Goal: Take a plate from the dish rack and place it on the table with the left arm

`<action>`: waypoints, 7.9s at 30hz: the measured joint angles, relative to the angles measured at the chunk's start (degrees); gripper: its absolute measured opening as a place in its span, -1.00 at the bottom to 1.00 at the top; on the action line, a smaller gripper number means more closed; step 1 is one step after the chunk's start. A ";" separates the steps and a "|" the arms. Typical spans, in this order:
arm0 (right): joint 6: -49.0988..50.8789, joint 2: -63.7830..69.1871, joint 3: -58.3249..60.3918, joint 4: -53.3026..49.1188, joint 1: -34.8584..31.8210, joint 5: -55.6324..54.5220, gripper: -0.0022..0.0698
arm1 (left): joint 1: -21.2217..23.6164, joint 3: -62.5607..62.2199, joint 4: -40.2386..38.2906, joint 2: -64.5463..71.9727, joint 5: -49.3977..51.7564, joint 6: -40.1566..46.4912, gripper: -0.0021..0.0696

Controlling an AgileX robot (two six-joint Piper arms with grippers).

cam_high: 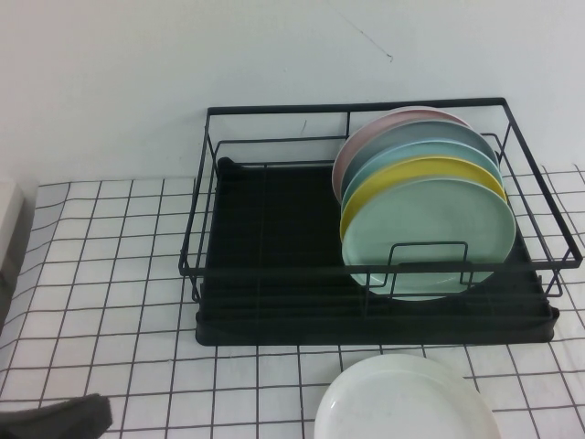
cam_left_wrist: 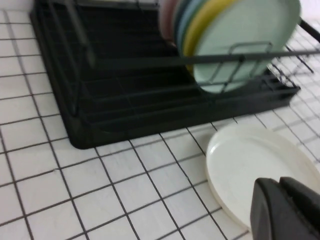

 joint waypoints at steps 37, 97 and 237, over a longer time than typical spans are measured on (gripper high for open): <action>0.00 0.00 0.00 0.00 0.00 0.00 -0.94 | -23.32 -61.68 -6.65 78.54 8.31 42.09 -0.78; 0.00 0.00 0.00 0.00 0.00 0.00 -0.94 | -25.06 -77.91 -2.33 94.51 7.02 46.13 0.01; 0.00 0.00 0.00 0.00 0.00 0.00 -0.94 | -36.19 -34.76 -9.43 57.56 -15.94 30.40 -0.92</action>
